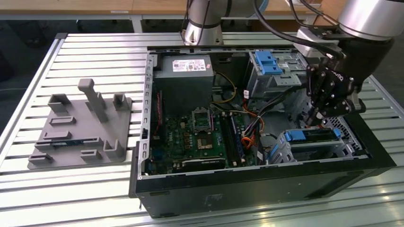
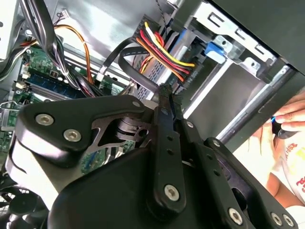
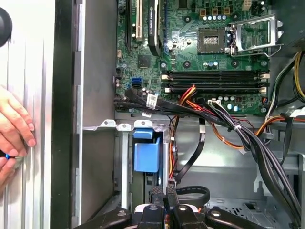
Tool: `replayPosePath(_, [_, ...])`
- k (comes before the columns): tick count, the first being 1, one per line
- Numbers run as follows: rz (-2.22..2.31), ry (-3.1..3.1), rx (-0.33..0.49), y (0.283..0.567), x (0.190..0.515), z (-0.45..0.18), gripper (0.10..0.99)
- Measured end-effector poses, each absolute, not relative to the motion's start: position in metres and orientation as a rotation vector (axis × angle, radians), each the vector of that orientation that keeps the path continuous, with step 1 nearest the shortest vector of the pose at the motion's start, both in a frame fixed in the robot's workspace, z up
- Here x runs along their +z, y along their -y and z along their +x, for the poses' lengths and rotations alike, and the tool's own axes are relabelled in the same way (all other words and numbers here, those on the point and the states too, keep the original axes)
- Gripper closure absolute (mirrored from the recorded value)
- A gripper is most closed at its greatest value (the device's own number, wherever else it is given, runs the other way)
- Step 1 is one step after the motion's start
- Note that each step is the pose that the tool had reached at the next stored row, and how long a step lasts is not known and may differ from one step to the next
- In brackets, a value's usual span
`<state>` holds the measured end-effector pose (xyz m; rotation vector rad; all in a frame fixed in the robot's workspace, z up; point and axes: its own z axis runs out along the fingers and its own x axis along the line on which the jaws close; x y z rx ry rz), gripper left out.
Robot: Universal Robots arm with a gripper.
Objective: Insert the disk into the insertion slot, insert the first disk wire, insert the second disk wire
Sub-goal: 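Insert the second disk wire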
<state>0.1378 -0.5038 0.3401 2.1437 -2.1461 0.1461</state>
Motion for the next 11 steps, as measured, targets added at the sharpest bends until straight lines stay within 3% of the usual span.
replayPosePath(11, [2.184, 2.186, 0.066, 0.518, 0.342, 0.138, 0.937])
